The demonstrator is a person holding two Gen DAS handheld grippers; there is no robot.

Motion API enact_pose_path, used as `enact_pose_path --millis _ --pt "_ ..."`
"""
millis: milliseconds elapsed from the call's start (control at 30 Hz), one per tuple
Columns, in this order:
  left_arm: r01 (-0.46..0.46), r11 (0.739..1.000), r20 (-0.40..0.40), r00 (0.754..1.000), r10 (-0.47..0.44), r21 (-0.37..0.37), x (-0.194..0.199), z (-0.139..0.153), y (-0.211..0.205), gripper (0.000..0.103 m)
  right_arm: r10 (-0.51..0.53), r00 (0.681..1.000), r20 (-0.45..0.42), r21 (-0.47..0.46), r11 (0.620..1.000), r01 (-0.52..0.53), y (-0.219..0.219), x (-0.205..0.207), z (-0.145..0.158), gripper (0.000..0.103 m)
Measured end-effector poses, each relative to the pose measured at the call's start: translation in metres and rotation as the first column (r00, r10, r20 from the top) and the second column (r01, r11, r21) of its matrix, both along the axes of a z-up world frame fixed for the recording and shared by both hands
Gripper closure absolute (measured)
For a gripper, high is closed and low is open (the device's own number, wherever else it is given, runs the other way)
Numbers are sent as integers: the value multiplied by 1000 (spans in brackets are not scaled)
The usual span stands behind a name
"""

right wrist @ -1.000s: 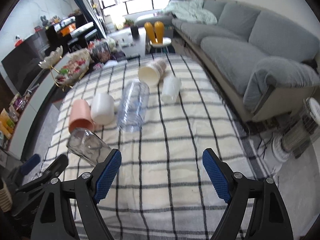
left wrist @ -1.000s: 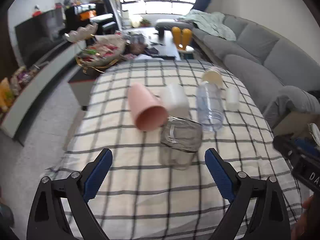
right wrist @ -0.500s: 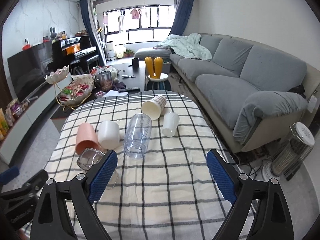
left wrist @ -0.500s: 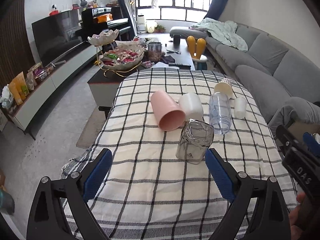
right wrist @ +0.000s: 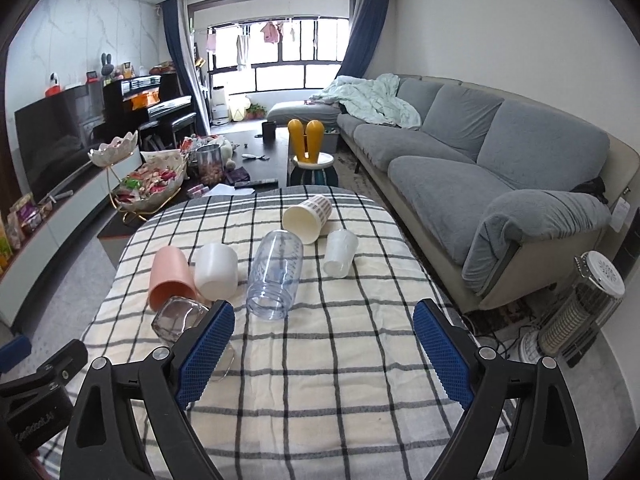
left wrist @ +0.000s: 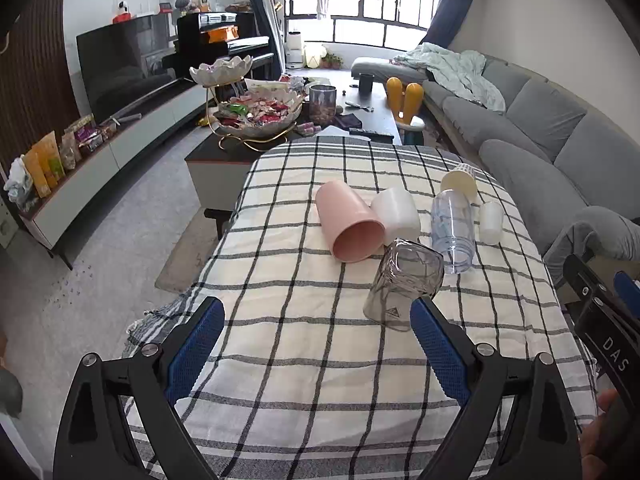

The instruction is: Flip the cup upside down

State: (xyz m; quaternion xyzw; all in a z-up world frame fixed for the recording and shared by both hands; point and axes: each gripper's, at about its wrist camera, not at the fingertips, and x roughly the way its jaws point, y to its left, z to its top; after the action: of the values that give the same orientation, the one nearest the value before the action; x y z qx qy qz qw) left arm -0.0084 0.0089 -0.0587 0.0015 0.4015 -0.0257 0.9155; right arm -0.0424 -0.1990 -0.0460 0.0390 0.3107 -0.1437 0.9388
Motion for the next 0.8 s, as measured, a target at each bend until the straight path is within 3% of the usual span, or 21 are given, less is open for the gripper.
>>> enact_pose_path --millis 800 --pt "0 1000 4 1000 0 7 2 -1 1 7 4 1000 -4 4 1000 -4 4 -1 1 12"
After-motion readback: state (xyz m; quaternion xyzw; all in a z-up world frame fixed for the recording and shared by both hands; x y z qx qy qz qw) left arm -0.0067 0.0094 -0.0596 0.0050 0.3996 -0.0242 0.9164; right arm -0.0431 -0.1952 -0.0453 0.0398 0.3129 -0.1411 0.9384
